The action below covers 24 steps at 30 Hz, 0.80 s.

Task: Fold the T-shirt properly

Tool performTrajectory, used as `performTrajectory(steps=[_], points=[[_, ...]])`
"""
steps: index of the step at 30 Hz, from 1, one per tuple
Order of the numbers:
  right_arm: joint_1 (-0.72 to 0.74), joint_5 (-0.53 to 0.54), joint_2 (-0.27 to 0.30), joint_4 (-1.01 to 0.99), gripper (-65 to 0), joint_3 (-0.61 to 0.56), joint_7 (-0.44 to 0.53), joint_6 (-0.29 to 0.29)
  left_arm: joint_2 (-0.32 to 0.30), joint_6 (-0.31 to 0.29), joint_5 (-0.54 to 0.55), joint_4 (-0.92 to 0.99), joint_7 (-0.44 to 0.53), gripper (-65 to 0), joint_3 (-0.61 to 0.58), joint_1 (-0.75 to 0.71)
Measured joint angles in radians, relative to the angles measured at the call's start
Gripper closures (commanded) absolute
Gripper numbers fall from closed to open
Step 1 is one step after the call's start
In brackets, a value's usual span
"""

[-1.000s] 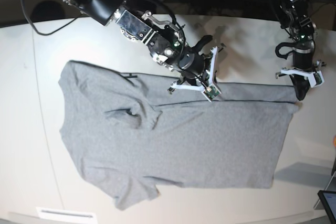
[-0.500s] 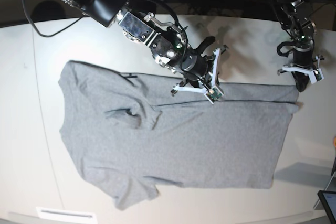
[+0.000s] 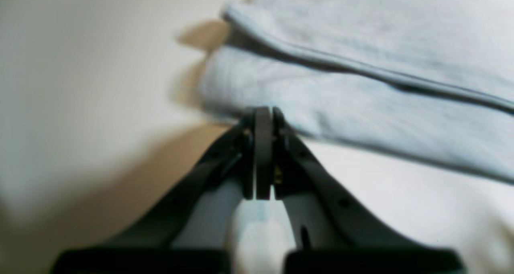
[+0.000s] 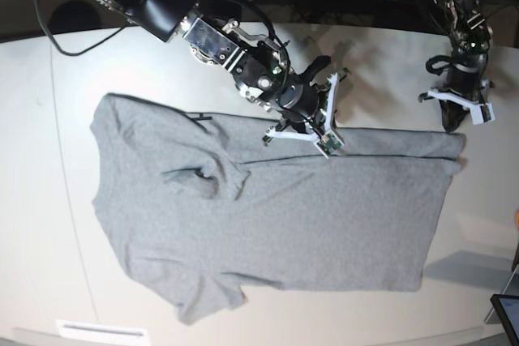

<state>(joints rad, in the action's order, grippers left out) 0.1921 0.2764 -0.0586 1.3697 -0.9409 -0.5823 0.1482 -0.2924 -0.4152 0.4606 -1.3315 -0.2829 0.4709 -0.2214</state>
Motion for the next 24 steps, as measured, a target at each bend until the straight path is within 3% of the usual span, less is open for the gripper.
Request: performTrajectory(steps=[3, 8, 24], points=[[0.000, 0.000, 0.000, -0.008, 0.0, 0.000, -0.003, 0.000, 0.012, 0.015, 0.037, -0.094, -0.060, 0.0, 0.049, -0.025], [0.001, 0.001, -0.005, -0.008, 0.0, 0.000, 0.000, 0.000, 0.023, -0.003, 0.038, -0.149, -0.066, 0.0, 0.074, -0.015], [-0.002, 0.000, -0.005, -0.006, 0.0, 0.000, 0.001, 0.000, 0.021, 0.006, 0.040, 0.092, -0.095, 0.0, 0.076, 0.183]])
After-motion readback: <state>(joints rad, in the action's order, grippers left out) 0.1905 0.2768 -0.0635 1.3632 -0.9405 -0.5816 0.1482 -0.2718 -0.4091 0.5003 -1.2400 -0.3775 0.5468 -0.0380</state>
